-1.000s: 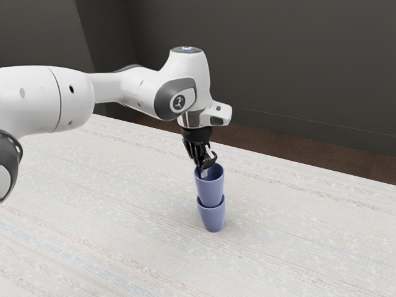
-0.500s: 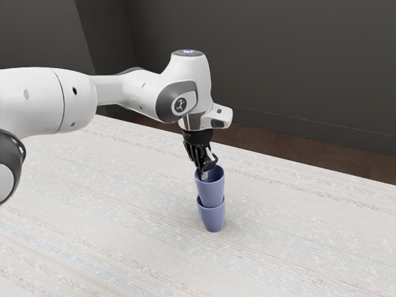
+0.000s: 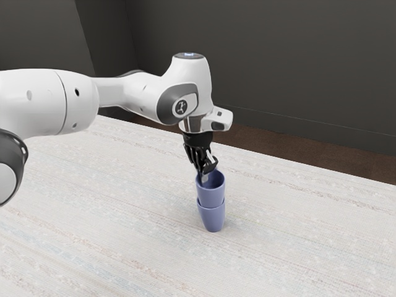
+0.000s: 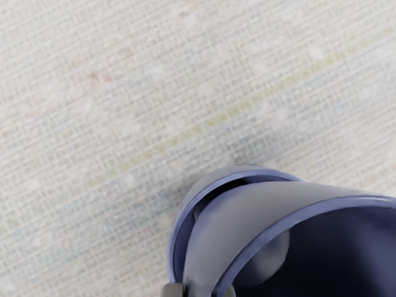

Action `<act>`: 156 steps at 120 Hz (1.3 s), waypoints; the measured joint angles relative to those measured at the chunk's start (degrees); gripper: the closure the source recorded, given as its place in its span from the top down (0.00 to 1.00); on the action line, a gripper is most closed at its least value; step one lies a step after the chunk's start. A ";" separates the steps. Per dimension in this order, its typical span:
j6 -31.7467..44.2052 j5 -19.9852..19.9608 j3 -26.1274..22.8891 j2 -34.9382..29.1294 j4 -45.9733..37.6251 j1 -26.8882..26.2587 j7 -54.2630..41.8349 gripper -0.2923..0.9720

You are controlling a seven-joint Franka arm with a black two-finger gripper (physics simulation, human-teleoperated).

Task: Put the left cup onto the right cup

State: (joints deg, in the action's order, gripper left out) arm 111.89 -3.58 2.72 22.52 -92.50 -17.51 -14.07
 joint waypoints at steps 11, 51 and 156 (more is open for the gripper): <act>0.42 -0.10 0.00 0.03 -0.54 0.02 -0.04 0.21; 1.27 -0.25 0.00 -0.05 -0.68 0.01 -0.24 0.52; -2.44 -0.71 0.00 -9.26 -2.17 0.02 -0.36 0.76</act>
State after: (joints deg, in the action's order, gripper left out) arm 109.45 -4.29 2.72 13.26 -94.68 -17.49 -14.43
